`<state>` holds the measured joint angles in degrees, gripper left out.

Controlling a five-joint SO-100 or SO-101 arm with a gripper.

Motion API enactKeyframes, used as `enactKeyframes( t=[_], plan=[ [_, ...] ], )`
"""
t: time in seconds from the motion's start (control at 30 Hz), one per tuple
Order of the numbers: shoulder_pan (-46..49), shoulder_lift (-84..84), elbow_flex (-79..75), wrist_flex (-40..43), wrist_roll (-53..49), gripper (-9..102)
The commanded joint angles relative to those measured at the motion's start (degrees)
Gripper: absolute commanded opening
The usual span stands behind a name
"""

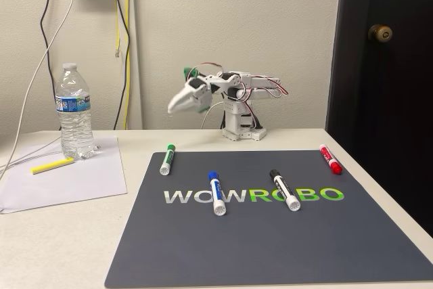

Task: Pick up the red marker.

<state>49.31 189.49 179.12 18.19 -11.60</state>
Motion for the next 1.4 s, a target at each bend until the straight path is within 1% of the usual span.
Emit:
enactKeyframes(
  t=[0.0,0.17,0.23,0.3,0.37,0.5,0.57,0.63,0.77,0.87,1.03,1.37],
  plan=[
    [-2.81,0.53,-6.24,-0.88,1.32,0],
    [-10.28,-0.79,-19.95,8.88,-3.69,0],
    [-12.83,-6.06,-28.21,12.83,-6.68,0],
    [-14.50,-15.56,-40.17,18.19,-7.56,0],
    [-16.96,-27.86,-55.72,26.19,-9.32,0],
    [-23.47,-49.04,-86.48,42.80,-16.52,0],
    [-25.49,-55.90,-97.29,48.60,-18.46,0],
    [-27.07,-60.56,-104.33,52.65,-21.09,0],
    [-31.11,-66.88,-112.68,59.41,-27.60,0],
    [-34.10,-72.16,-118.56,64.95,-28.83,0],
    [-43.15,-74.79,-118.65,69.61,-31.64,0],
    [-60.56,-82.71,-118.65,79.01,-33.31,0]
  ],
)
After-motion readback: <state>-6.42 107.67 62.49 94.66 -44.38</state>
